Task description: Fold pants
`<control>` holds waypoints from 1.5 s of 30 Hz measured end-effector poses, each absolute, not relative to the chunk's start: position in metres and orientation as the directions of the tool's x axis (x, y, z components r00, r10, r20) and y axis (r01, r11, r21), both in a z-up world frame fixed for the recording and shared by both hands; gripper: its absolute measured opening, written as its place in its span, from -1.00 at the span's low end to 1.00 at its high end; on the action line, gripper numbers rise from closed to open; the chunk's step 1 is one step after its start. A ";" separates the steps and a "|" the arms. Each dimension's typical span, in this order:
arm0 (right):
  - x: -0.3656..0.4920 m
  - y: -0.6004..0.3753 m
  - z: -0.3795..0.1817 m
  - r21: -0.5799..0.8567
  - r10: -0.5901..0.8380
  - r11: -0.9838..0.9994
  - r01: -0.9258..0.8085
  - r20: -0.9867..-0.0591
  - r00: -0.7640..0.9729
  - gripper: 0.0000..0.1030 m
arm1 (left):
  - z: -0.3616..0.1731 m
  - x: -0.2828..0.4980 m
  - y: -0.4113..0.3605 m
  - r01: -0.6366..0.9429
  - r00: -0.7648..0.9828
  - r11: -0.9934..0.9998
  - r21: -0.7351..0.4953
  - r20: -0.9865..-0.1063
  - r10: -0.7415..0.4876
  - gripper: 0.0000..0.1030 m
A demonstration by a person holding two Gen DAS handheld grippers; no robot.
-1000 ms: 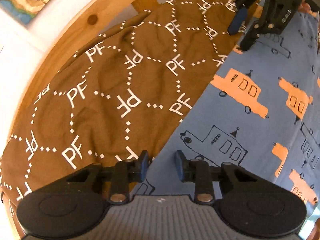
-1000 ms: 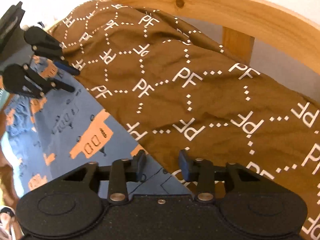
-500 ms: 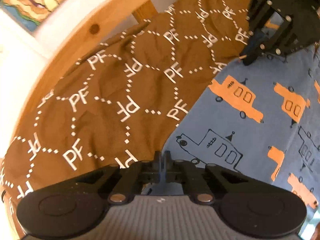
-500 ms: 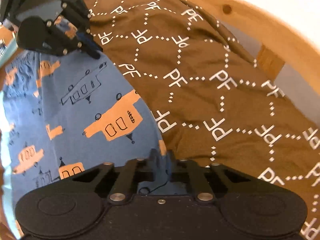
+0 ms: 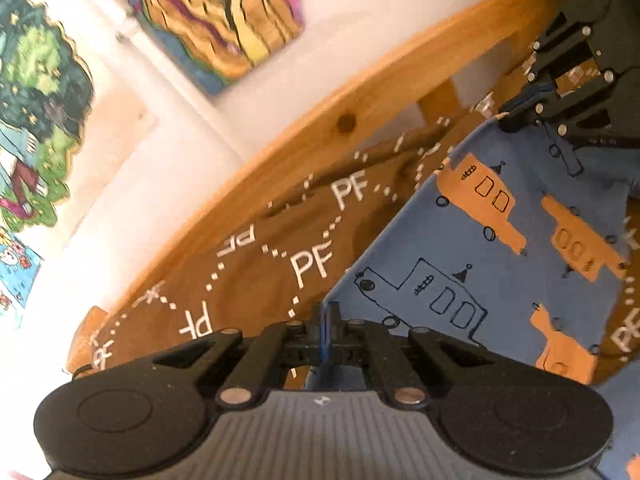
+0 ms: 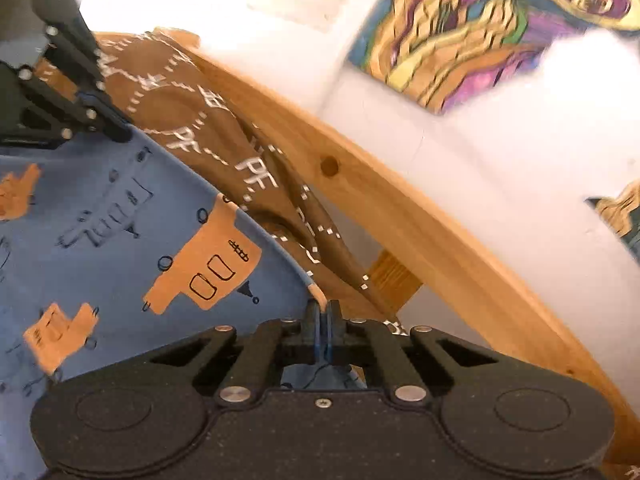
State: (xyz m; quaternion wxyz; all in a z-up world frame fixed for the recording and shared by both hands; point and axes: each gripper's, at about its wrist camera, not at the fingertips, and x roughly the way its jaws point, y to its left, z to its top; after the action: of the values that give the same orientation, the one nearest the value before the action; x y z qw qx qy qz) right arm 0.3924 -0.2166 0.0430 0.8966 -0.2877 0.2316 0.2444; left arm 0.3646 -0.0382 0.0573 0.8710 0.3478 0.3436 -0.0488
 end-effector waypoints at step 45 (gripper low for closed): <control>0.325 -0.221 0.076 -0.263 0.451 0.717 -0.646 -0.531 0.717 -1.00 | 0.120 0.275 0.036 0.318 0.725 0.820 0.476 -0.679 0.113 -0.97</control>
State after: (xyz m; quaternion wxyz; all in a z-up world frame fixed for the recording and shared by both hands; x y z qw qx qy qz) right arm 0.3253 -0.2206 0.0764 0.9000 -0.2207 0.2203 0.3047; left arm 0.2751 0.0365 0.1199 0.8809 0.2945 0.3660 -0.0582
